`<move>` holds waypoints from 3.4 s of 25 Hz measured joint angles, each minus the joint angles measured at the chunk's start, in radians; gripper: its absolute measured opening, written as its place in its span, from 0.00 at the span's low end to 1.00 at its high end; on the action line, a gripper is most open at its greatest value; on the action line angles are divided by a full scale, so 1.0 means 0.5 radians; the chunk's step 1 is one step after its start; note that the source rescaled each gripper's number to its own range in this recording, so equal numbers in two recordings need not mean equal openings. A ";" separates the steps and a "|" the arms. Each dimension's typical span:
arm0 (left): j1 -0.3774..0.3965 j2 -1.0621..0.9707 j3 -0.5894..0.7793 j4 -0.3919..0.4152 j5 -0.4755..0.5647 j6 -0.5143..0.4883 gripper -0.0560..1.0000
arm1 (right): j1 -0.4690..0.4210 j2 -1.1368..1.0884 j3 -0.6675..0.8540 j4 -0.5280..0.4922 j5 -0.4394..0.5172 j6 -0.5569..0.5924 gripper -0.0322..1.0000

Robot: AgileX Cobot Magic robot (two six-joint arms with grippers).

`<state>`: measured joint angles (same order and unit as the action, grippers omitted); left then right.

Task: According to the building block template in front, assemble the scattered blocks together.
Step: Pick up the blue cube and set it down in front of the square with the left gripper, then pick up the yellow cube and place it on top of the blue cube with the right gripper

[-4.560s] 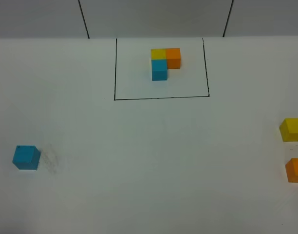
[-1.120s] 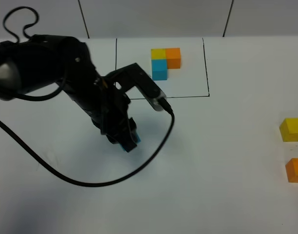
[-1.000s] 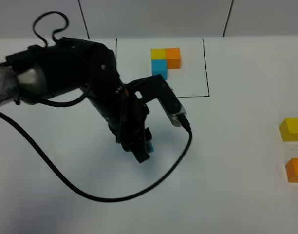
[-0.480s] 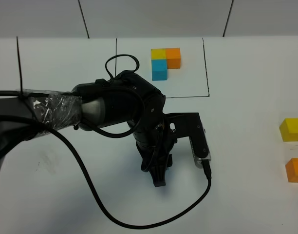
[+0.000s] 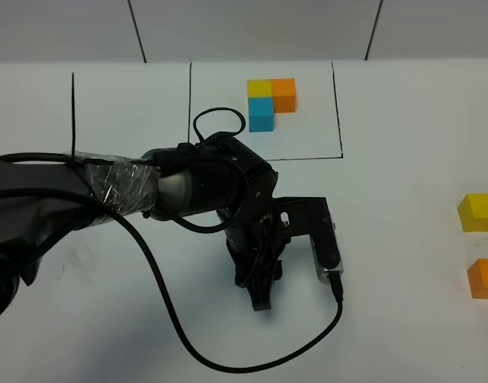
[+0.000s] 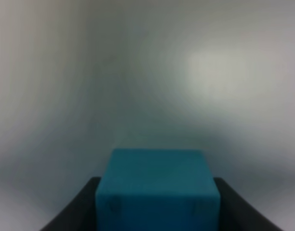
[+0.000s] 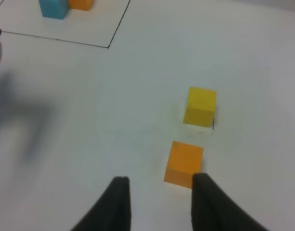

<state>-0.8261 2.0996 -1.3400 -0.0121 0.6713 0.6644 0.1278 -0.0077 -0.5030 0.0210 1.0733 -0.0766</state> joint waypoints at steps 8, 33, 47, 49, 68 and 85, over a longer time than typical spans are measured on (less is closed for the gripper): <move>0.000 -0.057 -0.002 0.024 0.121 -0.012 0.70 | 0.000 0.000 0.000 0.000 0.000 0.000 0.03; 0.002 -2.781 0.112 0.930 1.051 -0.845 0.80 | 0.000 0.000 0.000 0.000 0.000 0.000 0.03; 0.743 -3.712 0.853 0.161 1.052 -0.549 0.66 | 0.000 0.000 0.000 0.000 0.000 0.000 0.03; 0.982 -3.813 0.965 0.069 1.052 -0.597 0.66 | 0.000 0.000 0.000 0.000 0.000 0.000 0.03; 1.794 -4.212 1.663 0.086 0.786 -1.348 0.66 | 0.000 0.000 0.000 0.000 0.000 0.000 0.03; 1.731 -4.212 1.668 0.088 0.786 -1.346 0.66 | 0.000 0.000 0.000 0.000 0.000 0.000 0.03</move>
<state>0.0393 -0.0063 -0.5060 0.0320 1.0641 -0.0087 0.1278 -0.0077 -0.5030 0.0210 1.0733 -0.0766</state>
